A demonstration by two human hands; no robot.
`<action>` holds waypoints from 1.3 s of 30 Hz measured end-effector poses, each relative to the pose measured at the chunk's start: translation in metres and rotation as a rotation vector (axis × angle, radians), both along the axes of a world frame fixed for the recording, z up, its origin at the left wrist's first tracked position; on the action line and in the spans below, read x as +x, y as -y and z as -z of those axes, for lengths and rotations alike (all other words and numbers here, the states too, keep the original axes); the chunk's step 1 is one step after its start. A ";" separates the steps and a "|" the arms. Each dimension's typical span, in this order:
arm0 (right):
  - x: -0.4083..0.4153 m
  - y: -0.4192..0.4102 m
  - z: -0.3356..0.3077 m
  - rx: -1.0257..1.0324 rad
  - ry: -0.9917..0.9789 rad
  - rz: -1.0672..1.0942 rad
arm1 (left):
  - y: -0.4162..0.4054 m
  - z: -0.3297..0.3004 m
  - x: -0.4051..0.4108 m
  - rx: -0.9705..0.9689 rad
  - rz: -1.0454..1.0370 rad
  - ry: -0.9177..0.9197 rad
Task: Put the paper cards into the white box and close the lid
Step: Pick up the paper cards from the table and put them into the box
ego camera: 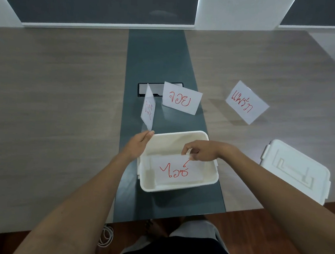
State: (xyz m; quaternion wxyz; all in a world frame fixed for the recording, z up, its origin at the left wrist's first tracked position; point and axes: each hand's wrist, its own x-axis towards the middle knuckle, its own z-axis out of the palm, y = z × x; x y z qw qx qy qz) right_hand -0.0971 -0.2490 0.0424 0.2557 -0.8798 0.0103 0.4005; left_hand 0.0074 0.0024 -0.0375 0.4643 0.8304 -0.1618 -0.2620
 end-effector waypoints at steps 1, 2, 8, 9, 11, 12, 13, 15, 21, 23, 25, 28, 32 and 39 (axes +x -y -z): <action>-0.001 -0.001 0.004 0.004 -0.007 0.000 | 0.000 0.000 0.000 0.001 0.000 0.004; -0.003 -0.002 0.007 0.011 -0.014 0.000 | 0.000 0.001 0.000 0.005 -0.002 0.006; -0.001 -0.002 0.010 0.004 -0.030 -0.027 | 0.001 0.003 -0.001 0.019 -0.020 0.033; -0.001 -0.003 0.010 -0.011 -0.031 -0.047 | 0.001 0.003 -0.001 0.019 -0.021 0.037; 0.000 -0.004 0.010 -0.047 -0.036 -0.087 | 0.001 0.002 -0.003 0.021 -0.019 0.040; 0.000 -0.004 0.011 -0.064 -0.044 -0.101 | 0.001 0.002 -0.004 0.022 -0.019 0.033; 0.000 -0.003 0.013 -0.072 -0.053 -0.105 | 0.001 0.002 -0.004 0.026 -0.023 0.038; 0.006 0.001 0.012 -0.047 -0.068 -0.086 | 0.002 0.001 -0.003 0.055 -0.040 0.086; 0.025 0.023 -0.023 0.101 -0.147 0.007 | 0.005 -0.003 -0.002 0.089 -0.077 0.129; 0.032 0.034 -0.033 0.140 -0.137 0.038 | 0.005 -0.002 -0.001 0.090 -0.084 0.143; 0.041 0.045 -0.038 0.215 -0.104 0.097 | 0.006 -0.004 -0.001 0.091 -0.092 0.146; 0.055 0.060 -0.039 0.441 -0.111 0.261 | 0.007 -0.012 -0.005 0.106 -0.125 0.146; 0.083 0.070 -0.032 0.594 -0.016 0.494 | 0.003 -0.020 -0.012 0.068 -0.214 0.115; 0.154 0.042 -0.005 0.459 0.234 0.614 | 0.001 -0.028 -0.016 0.078 -0.331 0.125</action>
